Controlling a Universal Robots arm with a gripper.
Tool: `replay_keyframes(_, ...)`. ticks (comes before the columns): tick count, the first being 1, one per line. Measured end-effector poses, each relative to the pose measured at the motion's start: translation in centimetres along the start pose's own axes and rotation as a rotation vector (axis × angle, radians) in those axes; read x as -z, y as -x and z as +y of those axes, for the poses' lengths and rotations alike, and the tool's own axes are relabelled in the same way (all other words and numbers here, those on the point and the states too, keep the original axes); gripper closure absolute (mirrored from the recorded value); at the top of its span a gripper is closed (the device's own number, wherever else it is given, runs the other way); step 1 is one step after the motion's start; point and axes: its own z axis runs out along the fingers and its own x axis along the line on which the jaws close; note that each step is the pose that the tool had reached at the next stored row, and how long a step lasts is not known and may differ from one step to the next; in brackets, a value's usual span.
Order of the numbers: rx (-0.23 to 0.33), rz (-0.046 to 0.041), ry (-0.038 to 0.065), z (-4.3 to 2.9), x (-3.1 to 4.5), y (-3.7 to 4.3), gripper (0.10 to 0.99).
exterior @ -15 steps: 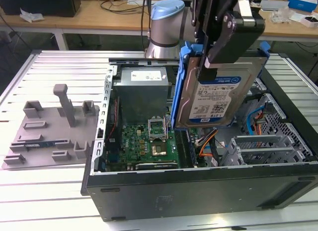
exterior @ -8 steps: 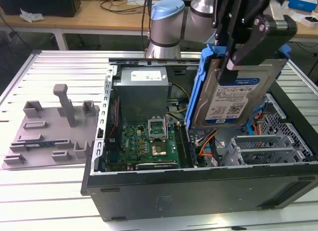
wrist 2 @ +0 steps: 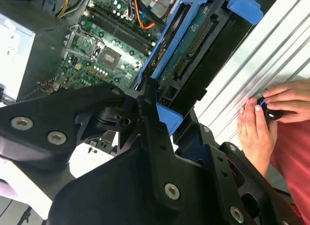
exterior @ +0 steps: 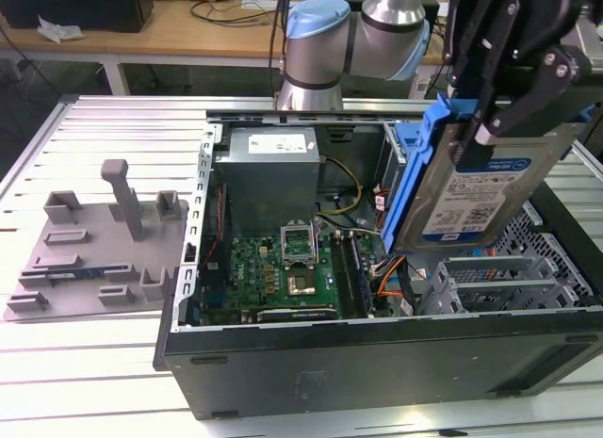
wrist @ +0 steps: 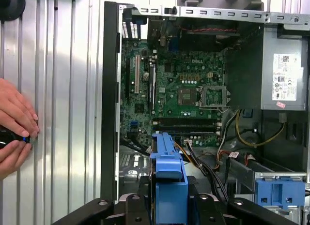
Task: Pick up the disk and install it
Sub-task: 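Insert the disk into the insertion slot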
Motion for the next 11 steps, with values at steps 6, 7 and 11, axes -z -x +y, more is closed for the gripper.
replay_keyframes(6,0.000,0.0001,0.000,-1.78,-0.29,-0.19,0.718)
replay_keyframes(7,0.000,0.0003,0.000,-1.97,-0.32,-0.20,0.718)
replay_keyframes(11,0.000,0.0002,0.000,-2.98,-0.52,-0.24,0.718)
